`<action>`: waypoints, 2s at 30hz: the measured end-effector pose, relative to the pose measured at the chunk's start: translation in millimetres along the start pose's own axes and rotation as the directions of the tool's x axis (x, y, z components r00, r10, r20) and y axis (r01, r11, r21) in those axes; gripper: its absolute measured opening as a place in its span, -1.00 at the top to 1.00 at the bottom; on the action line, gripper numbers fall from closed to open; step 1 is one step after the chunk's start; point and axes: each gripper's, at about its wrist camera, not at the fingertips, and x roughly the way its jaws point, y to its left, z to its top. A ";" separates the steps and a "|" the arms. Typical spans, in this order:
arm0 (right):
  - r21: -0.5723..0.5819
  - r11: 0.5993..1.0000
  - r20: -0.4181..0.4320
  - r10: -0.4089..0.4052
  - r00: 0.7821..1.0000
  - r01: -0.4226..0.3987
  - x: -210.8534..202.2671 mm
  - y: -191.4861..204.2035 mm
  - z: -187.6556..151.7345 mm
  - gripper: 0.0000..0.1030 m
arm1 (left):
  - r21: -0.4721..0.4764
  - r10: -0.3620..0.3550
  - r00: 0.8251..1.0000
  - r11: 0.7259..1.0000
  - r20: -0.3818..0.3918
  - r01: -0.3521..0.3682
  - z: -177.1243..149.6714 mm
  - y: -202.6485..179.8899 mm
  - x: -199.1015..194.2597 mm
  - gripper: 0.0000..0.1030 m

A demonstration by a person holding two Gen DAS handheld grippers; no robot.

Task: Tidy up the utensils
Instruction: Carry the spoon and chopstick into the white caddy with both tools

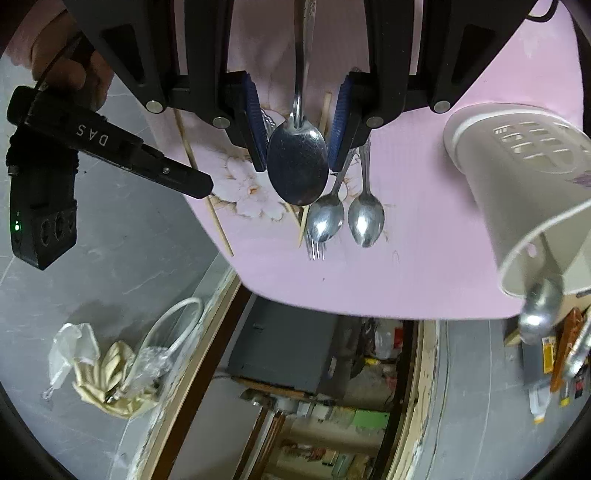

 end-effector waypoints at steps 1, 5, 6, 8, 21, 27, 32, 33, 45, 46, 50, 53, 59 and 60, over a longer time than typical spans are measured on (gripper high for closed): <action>0.001 1.000 0.021 0.010 1.000 -0.010 -3.6 3.3 0.0 0.91 | 0.002 -0.001 1.000 1.000 0.007 0.001 -0.6 -2.0 -3.3 0.39; -0.009 0.999 0.096 0.037 0.995 -0.037 -14.6 22.7 6.7 0.91 | 0.000 -0.010 0.998 1.000 0.055 0.011 2.9 0.4 -23.0 0.39; -0.012 0.999 0.107 0.043 0.993 -0.042 -15.6 27.2 6.9 0.91 | -0.004 -0.011 0.997 1.000 0.073 0.011 4.9 2.2 -29.8 0.39; -0.024 0.998 0.145 0.064 0.987 -0.062 -17.4 42.0 14.5 0.91 | -0.012 -0.009 0.995 1.000 0.101 0.010 10.5 6.0 -40.1 0.39; -0.146 0.961 0.371 0.272 0.888 -0.233 -0.8 159.6 75.9 0.91 | -0.109 0.075 0.937 0.993 0.340 -0.040 73.1 81.6 -122.2 0.39; -0.149 0.944 0.460 0.329 0.824 -0.294 20.6 189.4 83.5 0.91 | -0.149 0.124 0.888 0.987 0.444 -0.063 95.8 132.8 -142.5 0.39; -0.132 0.954 0.523 0.299 0.798 -0.271 39.2 199.2 72.5 0.91 | -0.185 0.147 0.835 0.981 0.530 -0.055 103.7 174.4 -149.4 0.39; -0.137 0.958 0.532 0.287 0.797 -0.253 42.3 201.3 68.3 0.91 | -0.189 0.149 0.825 0.981 0.545 -0.052 103.4 182.9 -149.0 0.39; -0.240 0.971 0.613 0.140 0.778 0.015 60.4 230.1 36.4 0.91 | -0.227 0.140 0.753 0.974 0.643 0.013 69.5 222.2 -133.7 0.39; -0.241 0.970 0.628 0.130 0.768 0.032 60.4 232.7 33.8 0.91 | -0.224 0.141 0.742 0.974 0.656 0.012 65.9 221.8 -133.5 0.39; -0.259 0.962 0.644 0.103 0.758 0.089 60.7 238.8 27.4 0.91 | -0.230 0.145 0.717 0.973 0.682 0.023 56.7 222.7 -133.5 0.39; -0.268 0.956 0.651 0.088 0.754 0.120 61.5 241.7 23.1 0.91 | -0.232 0.142 0.698 0.972 0.702 0.035 49.4 225.0 -133.2 0.39; -0.275 0.948 0.646 0.060 0.761 0.158 66.2 240.0 15.7 0.91 | -0.217 0.134 0.688 0.976 0.713 0.035 41.4 223.9 -125.4 0.39; -0.276 0.948 0.645 0.060 0.762 0.160 67.4 239.4 14.6 0.91 | -0.206 0.135 0.686 0.978 0.715 0.022 40.1 221.9 -124.4 0.39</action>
